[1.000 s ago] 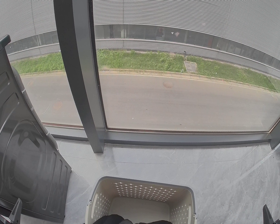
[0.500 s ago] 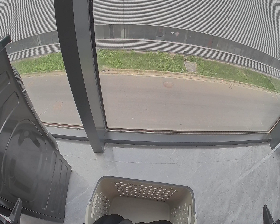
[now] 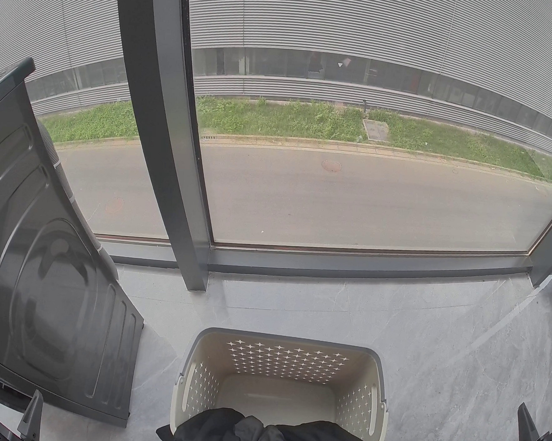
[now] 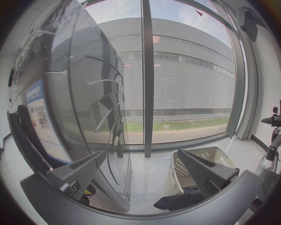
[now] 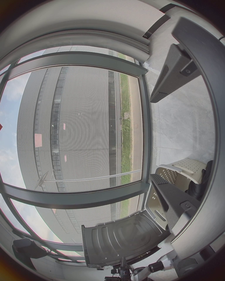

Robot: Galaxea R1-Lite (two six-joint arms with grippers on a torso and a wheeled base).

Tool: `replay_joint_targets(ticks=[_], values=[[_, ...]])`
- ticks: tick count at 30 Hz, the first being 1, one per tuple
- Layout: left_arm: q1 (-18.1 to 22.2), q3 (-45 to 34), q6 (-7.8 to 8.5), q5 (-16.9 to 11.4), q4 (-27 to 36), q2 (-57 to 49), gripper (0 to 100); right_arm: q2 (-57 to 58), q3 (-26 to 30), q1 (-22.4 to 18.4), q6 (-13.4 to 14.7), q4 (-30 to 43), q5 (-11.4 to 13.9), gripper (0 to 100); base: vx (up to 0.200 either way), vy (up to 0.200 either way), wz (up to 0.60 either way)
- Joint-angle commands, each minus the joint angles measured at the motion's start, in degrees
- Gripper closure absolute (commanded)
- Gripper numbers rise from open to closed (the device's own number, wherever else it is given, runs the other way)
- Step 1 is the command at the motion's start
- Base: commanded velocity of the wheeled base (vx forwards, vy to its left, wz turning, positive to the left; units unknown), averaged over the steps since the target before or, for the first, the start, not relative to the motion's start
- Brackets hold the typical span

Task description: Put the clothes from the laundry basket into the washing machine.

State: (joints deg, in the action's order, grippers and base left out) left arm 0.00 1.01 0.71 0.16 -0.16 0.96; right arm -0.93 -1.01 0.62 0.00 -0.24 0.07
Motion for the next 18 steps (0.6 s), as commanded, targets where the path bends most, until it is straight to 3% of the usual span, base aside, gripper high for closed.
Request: replay_joint_targets(ticks=[1, 13, 18], values=[[0.0, -0.9, 0.00, 0.0, 0.0, -1.0, 0, 0.9, 1.0, 0.0, 0.0, 0.0, 0.0, 0, -0.200, 0.000, 0.00], [0.0, -0.9, -0.09, 0.0, -0.1, -1.0, 0, 0.9, 1.0, 0.0, 0.0, 0.0, 0.0, 0, -0.200, 0.000, 0.00], [0.0, -0.9, -0.09, 0.0, -0.1, -1.0, 0, 0.9, 1.0, 0.0, 0.0, 0.0, 0.0, 0, 0.000, 0.000, 0.00]])
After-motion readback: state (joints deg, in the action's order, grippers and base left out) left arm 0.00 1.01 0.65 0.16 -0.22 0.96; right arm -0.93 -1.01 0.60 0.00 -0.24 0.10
